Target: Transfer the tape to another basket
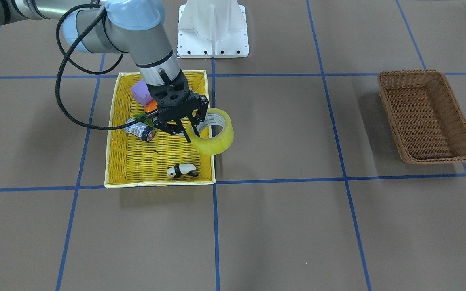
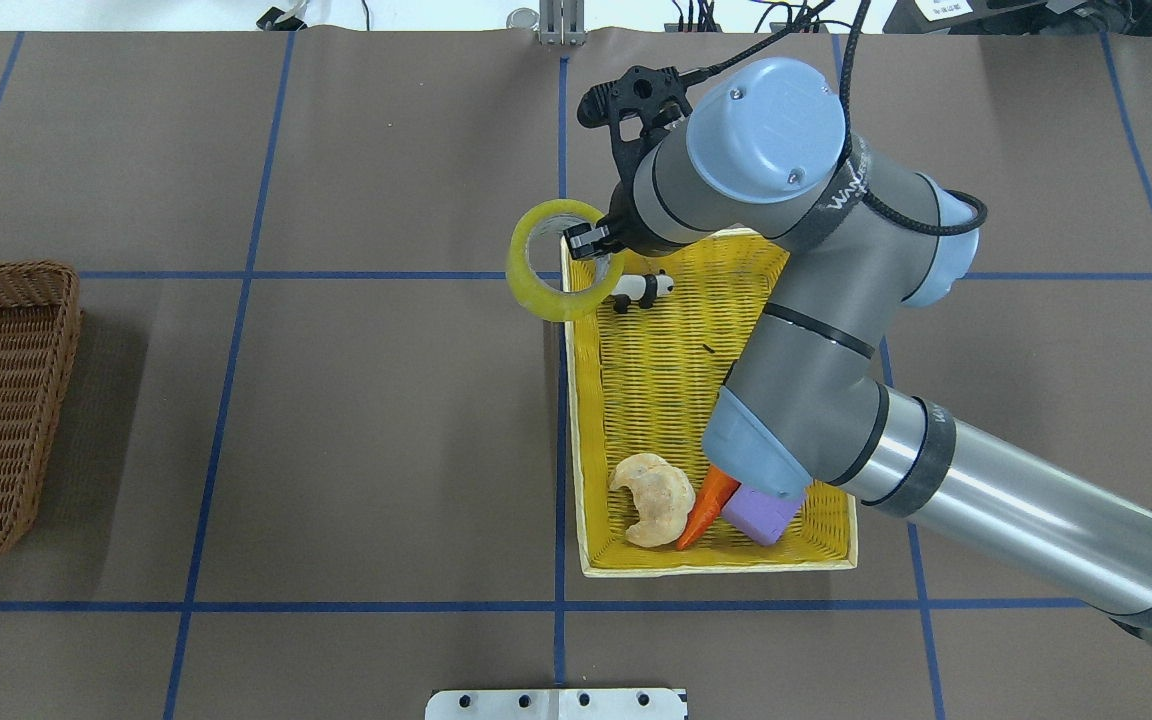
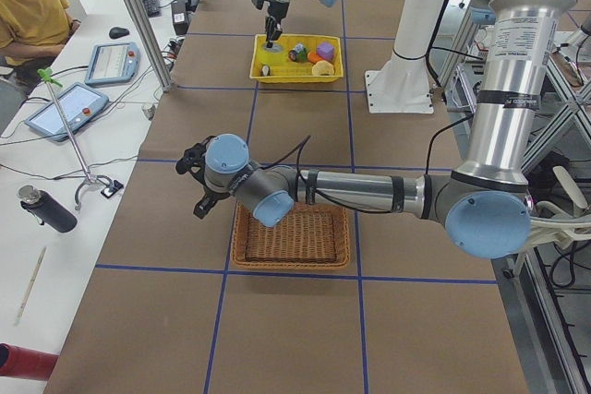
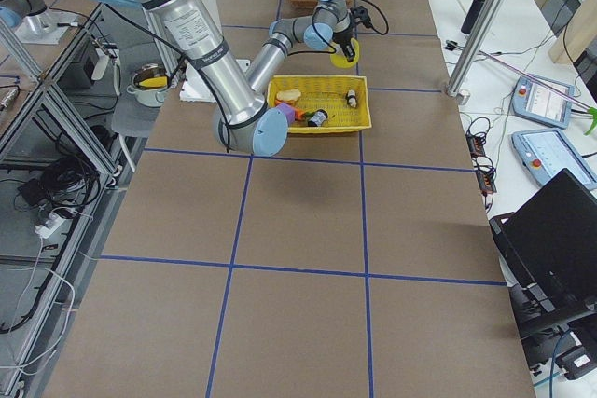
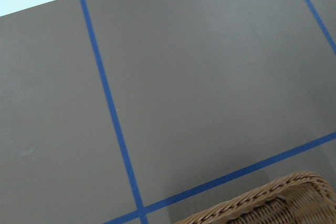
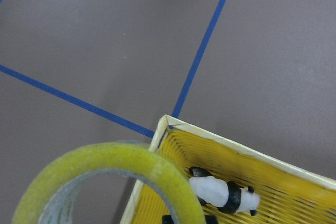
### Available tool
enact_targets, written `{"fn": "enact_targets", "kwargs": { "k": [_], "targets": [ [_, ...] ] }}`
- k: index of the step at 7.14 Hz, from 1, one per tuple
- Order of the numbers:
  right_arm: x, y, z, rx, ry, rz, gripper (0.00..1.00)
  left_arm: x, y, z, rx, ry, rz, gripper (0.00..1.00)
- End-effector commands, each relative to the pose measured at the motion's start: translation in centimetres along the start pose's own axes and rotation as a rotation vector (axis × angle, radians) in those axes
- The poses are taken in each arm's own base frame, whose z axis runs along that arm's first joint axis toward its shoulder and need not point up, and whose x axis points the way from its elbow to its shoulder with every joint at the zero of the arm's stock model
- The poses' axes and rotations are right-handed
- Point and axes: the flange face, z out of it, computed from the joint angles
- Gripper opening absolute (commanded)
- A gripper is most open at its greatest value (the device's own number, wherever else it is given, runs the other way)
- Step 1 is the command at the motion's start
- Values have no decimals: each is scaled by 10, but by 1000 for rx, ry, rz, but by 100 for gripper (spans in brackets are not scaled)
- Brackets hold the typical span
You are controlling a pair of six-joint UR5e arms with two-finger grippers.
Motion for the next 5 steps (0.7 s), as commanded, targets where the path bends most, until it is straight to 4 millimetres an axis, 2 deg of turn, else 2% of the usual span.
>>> {"fn": "enact_targets", "kwargs": {
  "k": [1, 2, 3, 4, 5],
  "targets": [
    [-48, -20, 34, 97, -23, 37, 0, 58, -43, 31, 12, 85, -26, 99],
    [-81, -43, 62, 136, -13, 58, 0, 76, -52, 37, 15, 111, -65, 99],
    [-104, -51, 75, 186, -11, 82, 0, 97, -69, 41, 34, 141, -85, 99],
    [-118, -50, 78, 214, -11, 85, 0, 130, -82, 50, 47, 192, -115, 99],
    [-136, -48, 74, 238, -14, 89, 0, 172, -103, 65, 45, 253, -153, 99]
  ]
}}
